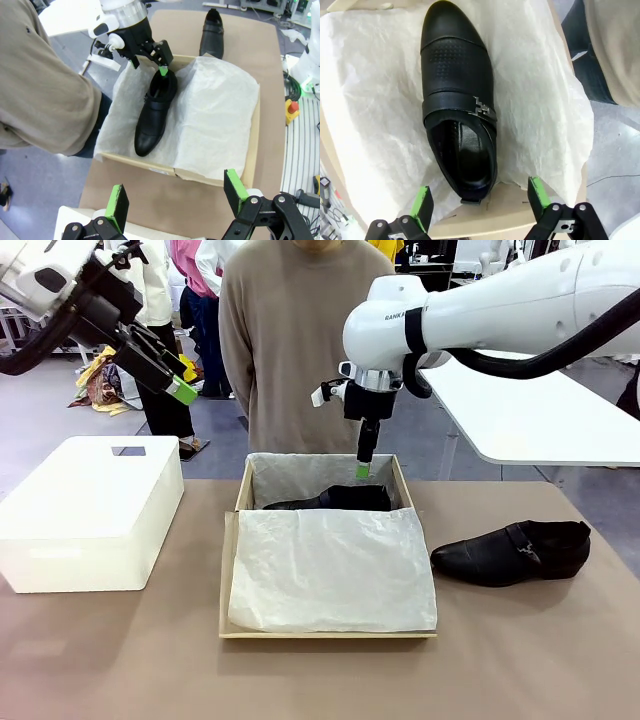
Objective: Pack the shoes into the box.
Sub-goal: Place the other shoe of the Shoes into the Shoes Box.
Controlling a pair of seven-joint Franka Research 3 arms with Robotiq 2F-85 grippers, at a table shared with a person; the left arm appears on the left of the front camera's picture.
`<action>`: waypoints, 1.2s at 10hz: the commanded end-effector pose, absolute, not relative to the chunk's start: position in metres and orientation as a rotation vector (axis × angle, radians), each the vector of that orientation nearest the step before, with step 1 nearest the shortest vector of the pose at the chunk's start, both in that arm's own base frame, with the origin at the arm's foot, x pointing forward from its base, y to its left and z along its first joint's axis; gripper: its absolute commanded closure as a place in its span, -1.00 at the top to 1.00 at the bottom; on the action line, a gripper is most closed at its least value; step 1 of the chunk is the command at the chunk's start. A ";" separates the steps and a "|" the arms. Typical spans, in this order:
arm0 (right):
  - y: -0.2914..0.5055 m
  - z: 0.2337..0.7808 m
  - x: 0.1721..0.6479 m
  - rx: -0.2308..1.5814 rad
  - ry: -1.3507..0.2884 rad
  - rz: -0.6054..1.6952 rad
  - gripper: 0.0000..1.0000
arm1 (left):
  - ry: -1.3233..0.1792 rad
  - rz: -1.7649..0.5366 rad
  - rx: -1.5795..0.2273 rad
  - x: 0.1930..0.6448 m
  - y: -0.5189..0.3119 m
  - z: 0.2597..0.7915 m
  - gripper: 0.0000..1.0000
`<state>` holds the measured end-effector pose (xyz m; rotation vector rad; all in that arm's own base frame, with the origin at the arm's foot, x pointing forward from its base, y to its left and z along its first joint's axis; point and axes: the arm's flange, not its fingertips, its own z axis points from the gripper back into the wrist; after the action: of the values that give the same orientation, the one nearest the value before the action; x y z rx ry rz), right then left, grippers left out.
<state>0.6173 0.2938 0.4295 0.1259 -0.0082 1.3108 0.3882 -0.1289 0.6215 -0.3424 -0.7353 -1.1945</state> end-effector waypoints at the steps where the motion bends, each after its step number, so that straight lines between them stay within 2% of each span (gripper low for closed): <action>1: 0.289 0.440 0.612 0.105 -0.015 1.332 1.00 | -0.750 -1.208 -0.368 0.387 -0.127 0.619 1.00; 5: 0.268 0.480 0.605 0.053 -0.018 1.313 1.00 | -0.750 -1.208 -0.368 0.387 -0.127 0.619 1.00; 9: 0.209 0.523 0.582 0.001 -0.053 1.403 1.00 | -0.750 -1.208 -0.368 0.387 -0.127 0.619 1.00; 12: 0.160 0.534 0.563 -0.032 -0.054 1.431 1.00 | -0.750 -1.208 -0.368 0.387 -0.127 0.619 1.00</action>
<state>0.5805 0.1742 0.5441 -0.0080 -0.0344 1.4054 0.3882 -0.1289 0.6214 -0.3419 -0.7349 -1.1944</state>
